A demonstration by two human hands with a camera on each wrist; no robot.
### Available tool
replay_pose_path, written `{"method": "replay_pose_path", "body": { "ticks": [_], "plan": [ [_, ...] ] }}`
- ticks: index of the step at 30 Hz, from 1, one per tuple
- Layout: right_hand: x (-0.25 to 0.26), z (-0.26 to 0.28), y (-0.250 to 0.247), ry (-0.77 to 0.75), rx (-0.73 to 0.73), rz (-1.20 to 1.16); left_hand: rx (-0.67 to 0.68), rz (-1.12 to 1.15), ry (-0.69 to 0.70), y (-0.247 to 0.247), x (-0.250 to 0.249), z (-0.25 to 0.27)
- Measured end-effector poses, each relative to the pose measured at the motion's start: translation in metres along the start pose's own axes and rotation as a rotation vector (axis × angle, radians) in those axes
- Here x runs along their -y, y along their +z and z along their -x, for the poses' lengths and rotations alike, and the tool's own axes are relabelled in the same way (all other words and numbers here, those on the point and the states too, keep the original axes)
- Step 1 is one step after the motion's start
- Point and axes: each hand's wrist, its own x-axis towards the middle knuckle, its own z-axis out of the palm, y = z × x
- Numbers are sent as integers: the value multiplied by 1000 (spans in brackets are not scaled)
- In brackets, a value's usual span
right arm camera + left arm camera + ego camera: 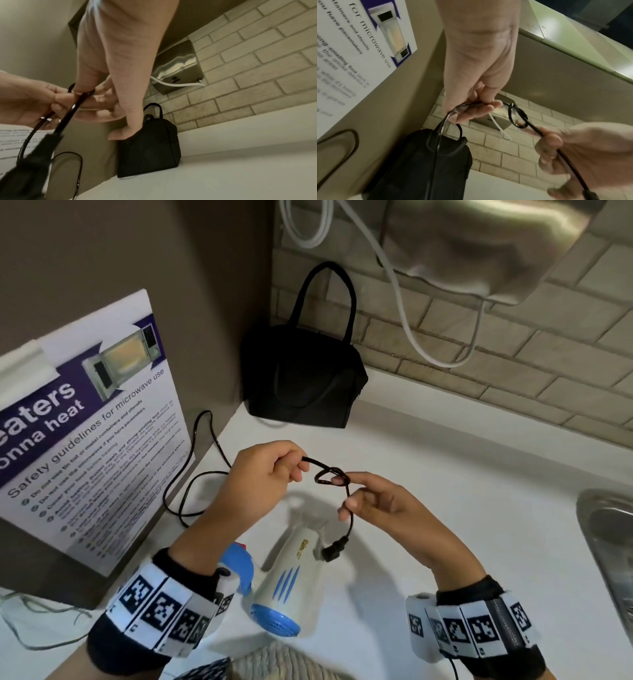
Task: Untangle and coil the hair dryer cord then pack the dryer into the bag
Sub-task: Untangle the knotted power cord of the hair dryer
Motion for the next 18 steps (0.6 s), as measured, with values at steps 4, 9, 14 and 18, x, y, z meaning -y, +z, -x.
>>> {"method": "replay_pose_path", "body": {
  "ticks": [4, 9, 14, 18],
  "plan": [
    [-19, 11, -2, 68, -90, -51, -75, 67, -83, -12, 9, -5],
    [-26, 17, 4, 130, -211, -107, 47, -4, -41, -11, 15, -1],
    [-20, 12, 15, 169, -255, -98, 23, -71, 56, -1, 16, 4],
    [-17, 9, 25, 219, -247, -125, -73, -73, 55, -1, 17, 4]
  ]
}}
